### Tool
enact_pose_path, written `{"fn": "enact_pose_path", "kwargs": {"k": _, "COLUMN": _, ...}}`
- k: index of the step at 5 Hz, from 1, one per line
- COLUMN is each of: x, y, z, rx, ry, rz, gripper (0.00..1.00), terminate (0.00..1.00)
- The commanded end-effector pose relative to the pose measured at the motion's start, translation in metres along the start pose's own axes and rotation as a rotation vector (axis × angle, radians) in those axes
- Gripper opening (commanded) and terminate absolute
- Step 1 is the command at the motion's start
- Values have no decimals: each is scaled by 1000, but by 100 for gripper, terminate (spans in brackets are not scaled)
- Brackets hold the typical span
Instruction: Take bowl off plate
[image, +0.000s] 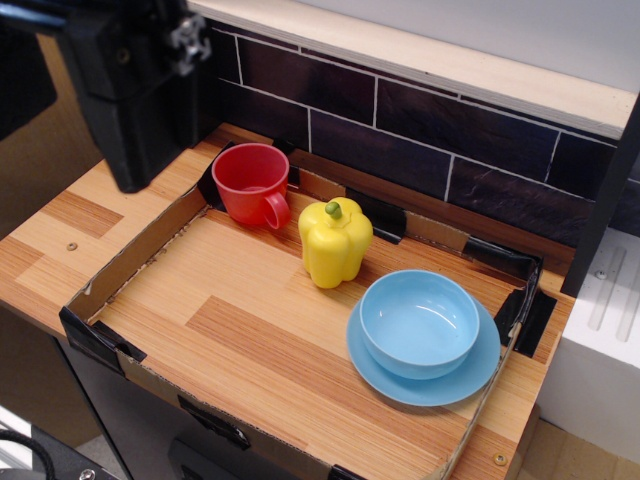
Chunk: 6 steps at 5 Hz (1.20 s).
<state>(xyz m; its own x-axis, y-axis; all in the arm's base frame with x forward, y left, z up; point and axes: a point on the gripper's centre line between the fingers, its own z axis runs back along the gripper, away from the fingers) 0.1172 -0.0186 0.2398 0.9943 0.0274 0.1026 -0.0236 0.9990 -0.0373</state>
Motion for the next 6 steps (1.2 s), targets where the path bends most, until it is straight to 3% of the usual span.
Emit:
{"fn": "enact_pose_path", "kwargs": {"k": 1, "x": 0, "y": 0, "z": 0, "rx": 0, "ry": 0, "rz": 0, "gripper": 100, "terminate": 0}}
{"fn": "enact_pose_path", "kwargs": {"k": 2, "x": 28, "y": -7, "z": -34, "rx": -7, "ry": -14, "rz": 12, "gripper": 100, "terminate": 0}}
{"fn": "enact_pose_path", "kwargs": {"k": 4, "x": 79, "y": 25, "z": -116, "rx": 133, "ry": -41, "rz": 113, "gripper": 100, "terminate": 0}}
{"fn": "enact_pose_path", "kwargs": {"k": 5, "x": 80, "y": 29, "z": -140, "rx": 102, "ry": -32, "rz": 85, "gripper": 100, "terminate": 0}}
{"fn": "enact_pose_path", "kwargs": {"k": 6, "x": 67, "y": 24, "z": -164, "rx": 60, "ry": 23, "rz": 44, "gripper": 100, "terminate": 0}}
